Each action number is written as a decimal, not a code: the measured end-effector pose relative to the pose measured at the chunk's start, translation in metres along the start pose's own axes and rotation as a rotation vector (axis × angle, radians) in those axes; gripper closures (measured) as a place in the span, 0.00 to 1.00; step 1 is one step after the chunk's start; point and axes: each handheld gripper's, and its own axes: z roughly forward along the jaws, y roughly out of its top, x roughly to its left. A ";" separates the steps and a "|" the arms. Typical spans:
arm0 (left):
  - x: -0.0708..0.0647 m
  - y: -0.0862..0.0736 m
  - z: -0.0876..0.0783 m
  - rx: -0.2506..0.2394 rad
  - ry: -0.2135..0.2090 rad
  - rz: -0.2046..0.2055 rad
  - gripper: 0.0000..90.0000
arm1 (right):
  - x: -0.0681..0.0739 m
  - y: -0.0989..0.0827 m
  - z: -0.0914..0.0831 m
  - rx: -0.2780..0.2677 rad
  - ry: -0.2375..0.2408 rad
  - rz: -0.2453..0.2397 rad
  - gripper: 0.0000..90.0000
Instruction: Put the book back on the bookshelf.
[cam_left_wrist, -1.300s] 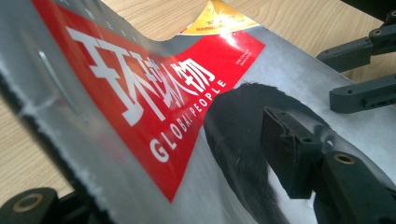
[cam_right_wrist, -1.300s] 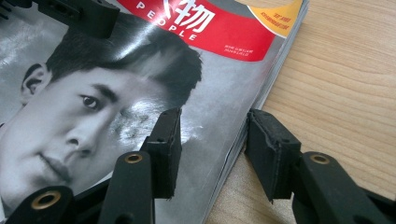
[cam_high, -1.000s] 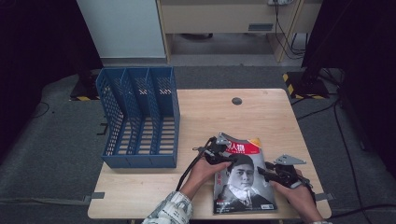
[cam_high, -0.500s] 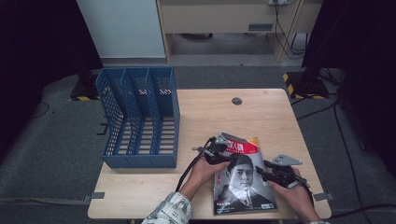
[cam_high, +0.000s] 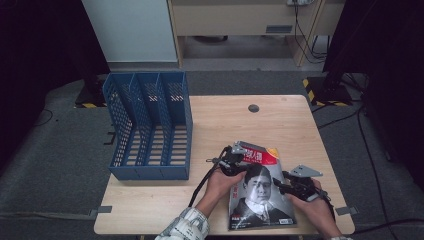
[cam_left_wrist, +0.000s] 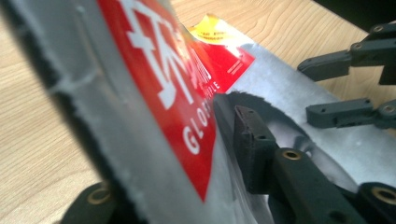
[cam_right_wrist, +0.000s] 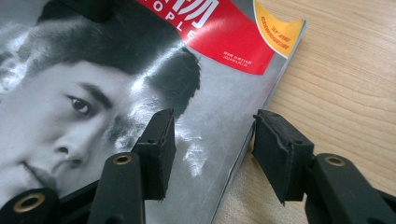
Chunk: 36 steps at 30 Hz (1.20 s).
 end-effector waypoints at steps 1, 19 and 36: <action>-0.001 0.001 -0.001 -0.001 0.000 0.000 0.84 | 0.000 0.000 0.000 0.001 -0.001 0.002 0.53; -0.009 0.008 -0.010 -0.038 -0.024 0.014 0.92 | 0.001 0.003 -0.001 0.005 -0.012 -0.002 0.45; -0.012 0.035 -0.038 -0.109 -0.024 0.029 0.94 | -0.010 0.004 -0.013 -0.004 -0.073 0.070 0.38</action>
